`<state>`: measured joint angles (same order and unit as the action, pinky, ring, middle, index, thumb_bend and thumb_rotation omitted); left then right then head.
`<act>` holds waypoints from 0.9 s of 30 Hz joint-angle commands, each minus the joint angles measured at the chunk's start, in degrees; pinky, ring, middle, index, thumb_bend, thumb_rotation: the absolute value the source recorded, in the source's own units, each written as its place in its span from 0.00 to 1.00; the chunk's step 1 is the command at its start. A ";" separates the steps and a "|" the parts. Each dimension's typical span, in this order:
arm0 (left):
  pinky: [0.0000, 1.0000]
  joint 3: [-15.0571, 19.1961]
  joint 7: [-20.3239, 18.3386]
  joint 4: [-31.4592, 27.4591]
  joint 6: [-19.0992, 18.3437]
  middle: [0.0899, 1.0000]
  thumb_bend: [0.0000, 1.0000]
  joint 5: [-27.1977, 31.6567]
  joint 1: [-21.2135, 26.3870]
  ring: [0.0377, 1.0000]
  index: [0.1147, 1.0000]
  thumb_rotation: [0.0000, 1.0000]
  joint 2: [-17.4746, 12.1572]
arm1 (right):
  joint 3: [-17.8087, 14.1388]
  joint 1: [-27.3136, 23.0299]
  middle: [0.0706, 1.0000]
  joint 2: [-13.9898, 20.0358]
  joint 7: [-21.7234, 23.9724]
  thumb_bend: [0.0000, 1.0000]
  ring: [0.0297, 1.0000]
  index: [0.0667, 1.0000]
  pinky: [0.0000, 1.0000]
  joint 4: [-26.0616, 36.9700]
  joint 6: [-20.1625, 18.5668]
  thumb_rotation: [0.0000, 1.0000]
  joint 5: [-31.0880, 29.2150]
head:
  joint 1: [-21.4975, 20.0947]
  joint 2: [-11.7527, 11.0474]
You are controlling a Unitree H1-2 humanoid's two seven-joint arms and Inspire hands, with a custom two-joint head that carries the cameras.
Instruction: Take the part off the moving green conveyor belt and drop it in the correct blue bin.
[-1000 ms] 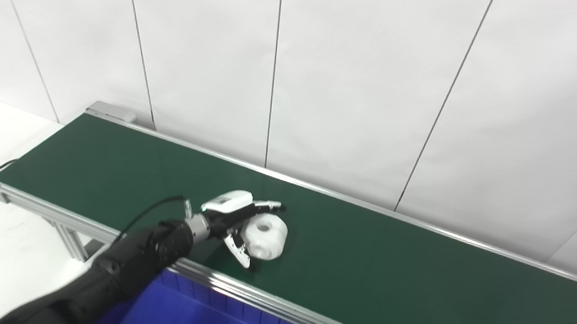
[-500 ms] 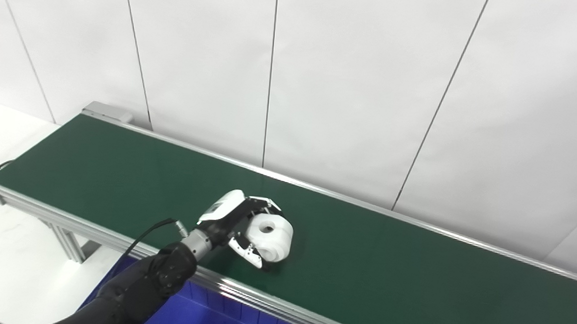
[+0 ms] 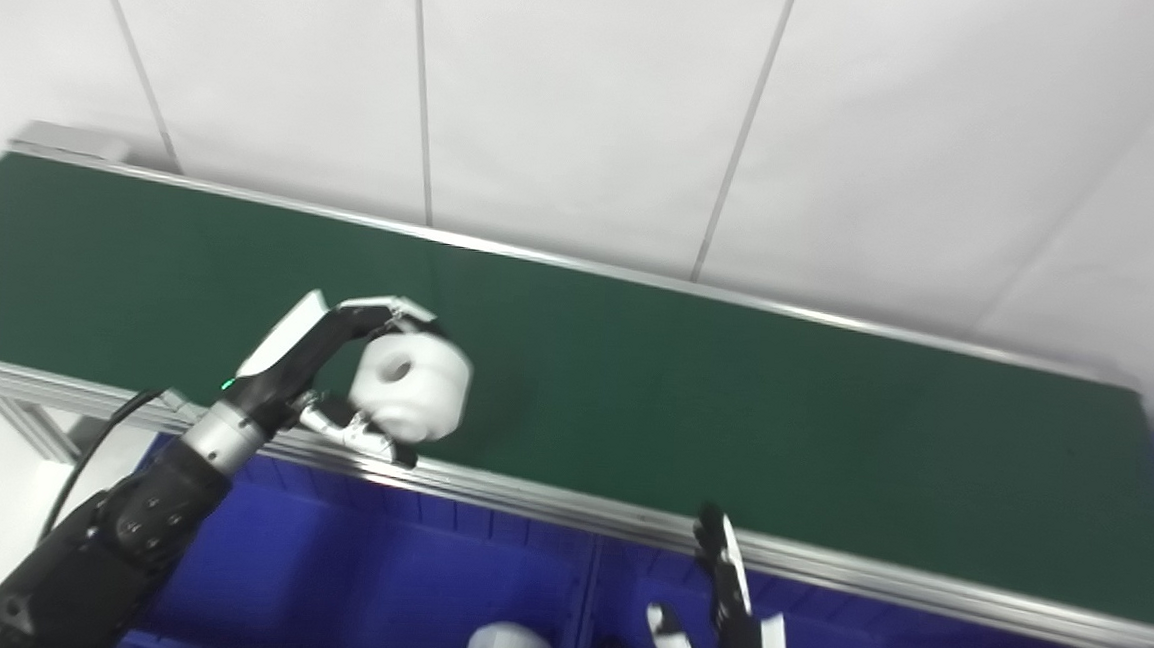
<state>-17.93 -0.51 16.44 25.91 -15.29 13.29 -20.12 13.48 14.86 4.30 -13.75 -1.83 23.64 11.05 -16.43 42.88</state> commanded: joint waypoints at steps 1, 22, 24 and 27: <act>0.40 -1.02 -0.20 -2.74 1.01 0.45 0.49 0.38 -0.26 0.37 0.49 0.00 -1.06 | -0.65 0.01 0.96 -1.05 0.90 0.74 0.95 0.97 0.93 2.69 1.03 0.89 1.28 | -0.73 0.57; 0.44 -9.47 -14.02 -0.20 -3.64 0.44 0.49 -12.93 -0.28 0.37 0.49 0.00 -2.72 | -3.25 0.22 0.98 -3.43 5.50 0.73 0.95 0.98 0.90 5.27 -1.78 0.89 3.03 | -1.75 2.82; 0.45 -9.53 -14.12 0.60 -5.04 0.46 0.49 -14.85 -0.02 0.37 0.48 0.00 -1.97 | -3.44 0.38 0.98 -3.48 5.78 0.73 0.95 0.98 0.89 5.43 -1.59 0.89 2.85 | -1.12 2.66; 0.52 -9.67 -15.29 0.31 -9.78 0.44 0.51 -18.07 0.07 0.53 0.47 0.00 -1.23 | -3.62 0.58 0.98 -3.58 6.37 0.74 0.95 0.98 0.89 5.52 -1.38 0.88 2.08 | -0.51 2.49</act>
<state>-27.76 -15.31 18.01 18.33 -32.00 11.44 -21.57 10.06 15.33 1.12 -7.77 1.66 21.57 13.81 -16.96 45.35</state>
